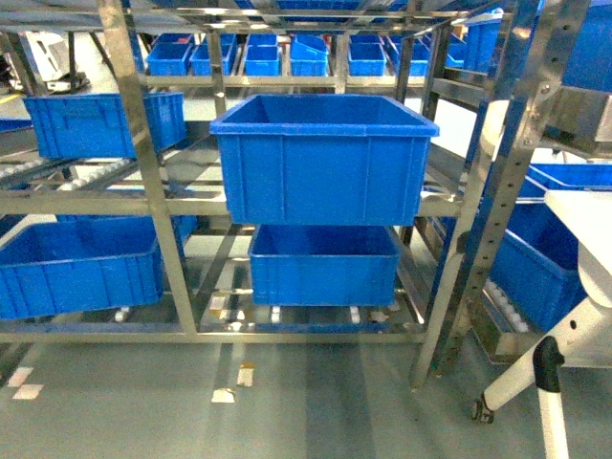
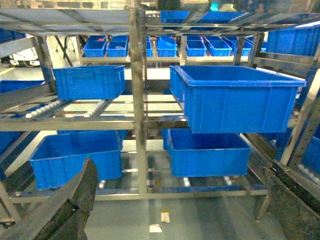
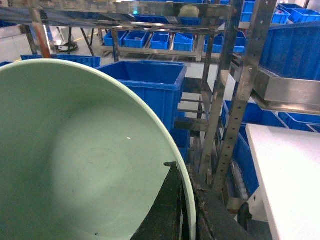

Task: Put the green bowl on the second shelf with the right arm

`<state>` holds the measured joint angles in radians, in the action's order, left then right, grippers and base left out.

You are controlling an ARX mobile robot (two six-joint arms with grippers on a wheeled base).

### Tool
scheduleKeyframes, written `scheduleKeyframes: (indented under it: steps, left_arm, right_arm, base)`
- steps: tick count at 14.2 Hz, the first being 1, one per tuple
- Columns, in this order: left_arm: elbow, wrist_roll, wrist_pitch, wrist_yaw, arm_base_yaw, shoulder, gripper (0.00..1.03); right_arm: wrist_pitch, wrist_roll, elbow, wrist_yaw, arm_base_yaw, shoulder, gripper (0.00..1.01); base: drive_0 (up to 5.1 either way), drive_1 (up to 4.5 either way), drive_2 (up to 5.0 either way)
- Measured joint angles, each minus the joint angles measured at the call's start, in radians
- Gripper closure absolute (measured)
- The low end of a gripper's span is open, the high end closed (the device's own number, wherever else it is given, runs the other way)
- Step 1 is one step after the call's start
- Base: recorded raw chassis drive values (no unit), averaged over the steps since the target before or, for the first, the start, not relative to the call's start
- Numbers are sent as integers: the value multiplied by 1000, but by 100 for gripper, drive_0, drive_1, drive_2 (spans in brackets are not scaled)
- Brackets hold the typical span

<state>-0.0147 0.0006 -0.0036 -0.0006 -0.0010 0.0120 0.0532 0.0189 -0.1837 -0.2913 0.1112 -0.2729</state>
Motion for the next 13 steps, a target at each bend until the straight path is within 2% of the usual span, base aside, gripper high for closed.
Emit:
scheduleKeyframes:
  steps: [12, 13]
  left_arm:
    - [0, 0, -2, 0, 0, 0, 5]
    - [0, 0, 1, 0, 0, 0, 5]
  right_arm:
    - [0, 0, 0, 0, 0, 0, 99]
    - [0, 0, 0, 0, 0, 0, 99]
  base:
    - [-502, 239, 239]
    - [0, 0, 0]
